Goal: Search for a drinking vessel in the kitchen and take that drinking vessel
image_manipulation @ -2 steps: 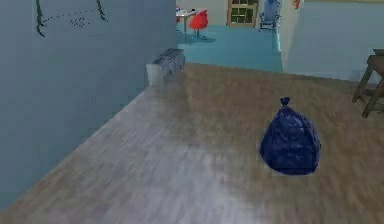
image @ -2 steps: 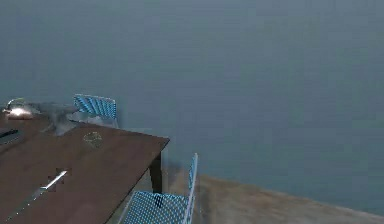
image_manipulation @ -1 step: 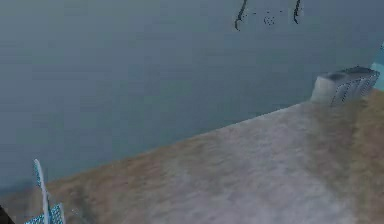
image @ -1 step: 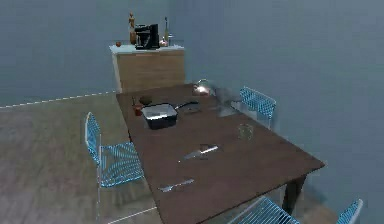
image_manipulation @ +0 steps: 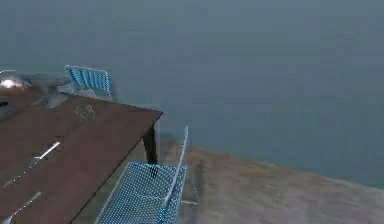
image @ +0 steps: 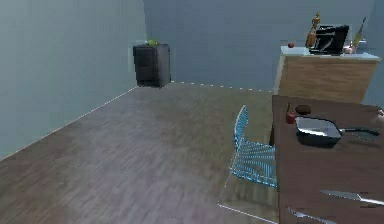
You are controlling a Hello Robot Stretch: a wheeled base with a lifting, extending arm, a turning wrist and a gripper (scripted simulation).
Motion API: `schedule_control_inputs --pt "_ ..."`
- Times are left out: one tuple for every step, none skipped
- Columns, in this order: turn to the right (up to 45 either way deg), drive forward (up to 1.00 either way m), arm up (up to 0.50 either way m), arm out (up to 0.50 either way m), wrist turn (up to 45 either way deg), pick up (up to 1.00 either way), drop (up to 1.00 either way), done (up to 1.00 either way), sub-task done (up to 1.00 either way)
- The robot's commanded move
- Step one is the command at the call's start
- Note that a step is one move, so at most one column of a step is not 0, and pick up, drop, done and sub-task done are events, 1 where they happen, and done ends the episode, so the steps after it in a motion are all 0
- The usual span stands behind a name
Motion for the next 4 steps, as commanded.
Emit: schedule_control_inputs --pt "-27.0 0.0 0.0 0.0 0.0 0.0 0.0 0.0 0.0" --pt "45.0 0.0 0.0 0.0 0.0 0.0 0.0 0.0 0.0" --pt "45.0 0.0 0.0 0.0 0.0 0.0 0.0 0.0 0.0" --pt "45.0 0.0 0.0 0.0 0.0 0.0 0.0 0.0 0.0"
